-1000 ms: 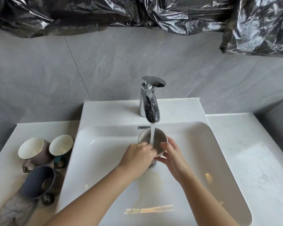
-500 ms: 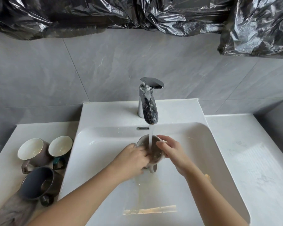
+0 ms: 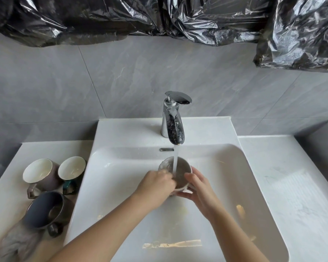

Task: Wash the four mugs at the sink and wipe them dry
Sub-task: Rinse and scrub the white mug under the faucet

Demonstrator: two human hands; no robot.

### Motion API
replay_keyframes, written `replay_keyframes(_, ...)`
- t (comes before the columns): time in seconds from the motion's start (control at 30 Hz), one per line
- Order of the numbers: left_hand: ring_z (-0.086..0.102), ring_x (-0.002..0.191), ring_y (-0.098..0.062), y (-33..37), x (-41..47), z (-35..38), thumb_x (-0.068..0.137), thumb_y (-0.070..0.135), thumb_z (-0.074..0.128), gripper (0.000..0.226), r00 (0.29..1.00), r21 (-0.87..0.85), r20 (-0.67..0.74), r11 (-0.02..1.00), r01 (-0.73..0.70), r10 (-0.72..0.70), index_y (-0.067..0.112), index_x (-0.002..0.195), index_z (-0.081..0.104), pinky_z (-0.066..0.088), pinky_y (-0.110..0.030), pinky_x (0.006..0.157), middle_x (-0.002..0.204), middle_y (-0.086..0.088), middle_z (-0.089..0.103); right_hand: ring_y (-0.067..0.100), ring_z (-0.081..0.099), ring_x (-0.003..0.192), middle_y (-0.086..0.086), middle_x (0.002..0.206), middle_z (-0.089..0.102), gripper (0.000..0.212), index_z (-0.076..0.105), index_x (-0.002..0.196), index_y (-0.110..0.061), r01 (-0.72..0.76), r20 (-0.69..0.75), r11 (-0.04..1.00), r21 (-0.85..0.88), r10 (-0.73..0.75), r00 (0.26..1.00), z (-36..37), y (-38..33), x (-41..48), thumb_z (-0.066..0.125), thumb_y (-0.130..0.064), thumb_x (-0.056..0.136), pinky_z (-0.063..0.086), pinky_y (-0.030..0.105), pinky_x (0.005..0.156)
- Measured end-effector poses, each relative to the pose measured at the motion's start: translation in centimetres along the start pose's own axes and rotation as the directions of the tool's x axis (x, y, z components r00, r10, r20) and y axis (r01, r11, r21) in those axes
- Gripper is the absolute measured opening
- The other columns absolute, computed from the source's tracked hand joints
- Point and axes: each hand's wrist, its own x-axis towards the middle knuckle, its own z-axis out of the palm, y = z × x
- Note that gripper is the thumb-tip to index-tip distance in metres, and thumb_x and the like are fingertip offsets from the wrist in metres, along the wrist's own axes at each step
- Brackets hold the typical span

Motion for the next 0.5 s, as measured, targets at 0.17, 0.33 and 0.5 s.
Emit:
replay_keyframes(0.17,0.046,0.130,-0.003,-1.5,-0.4,1.1,0.085,0.034,0.058,0.038,1.000,0.180,0.018,0.984,0.010,-0.013,0.035,0.122,0.064,0.019,-0.036,0.119,0.131,0.019,0.059,0.015,0.069,0.094,0.011,0.114,0.069,0.076,0.055,0.136,-0.029,-0.023,0.012,0.985,-0.173,0.026,1.000,-1.0,-1.2,0.5,0.069,-0.045,0.063,0.060,0.041,0.085)
replay_keyframes(0.33,0.059,0.047,-0.010,0.3,-0.2,-0.6,0.041,0.018,0.083,0.022,0.999,0.048,-0.034,0.998,-0.032,0.033,0.022,0.052,0.064,0.042,-0.018,0.048,0.048,0.008,0.059,0.022,0.064,0.096,0.013,0.105,0.061,0.100,0.046,0.139,-0.035,0.060,-0.124,0.991,0.117,-0.046,0.991,-0.2,-0.3,0.4,0.091,-0.047,0.050,0.052,0.041,0.094)
replay_keyframes(0.5,0.059,0.051,-0.011,2.3,-0.4,0.8,0.047,0.023,0.091,0.028,0.996,-0.062,-0.081,0.998,0.021,-0.026,0.024,0.060,0.066,0.037,-0.019,0.038,0.055,0.007,0.059,0.023,0.065,0.105,0.011,0.121,0.065,0.082,0.046,0.135,-0.031,0.059,-0.155,0.975,0.215,-0.026,0.988,0.7,0.4,0.1,0.075,-0.039,0.058,0.054,0.040,0.083)
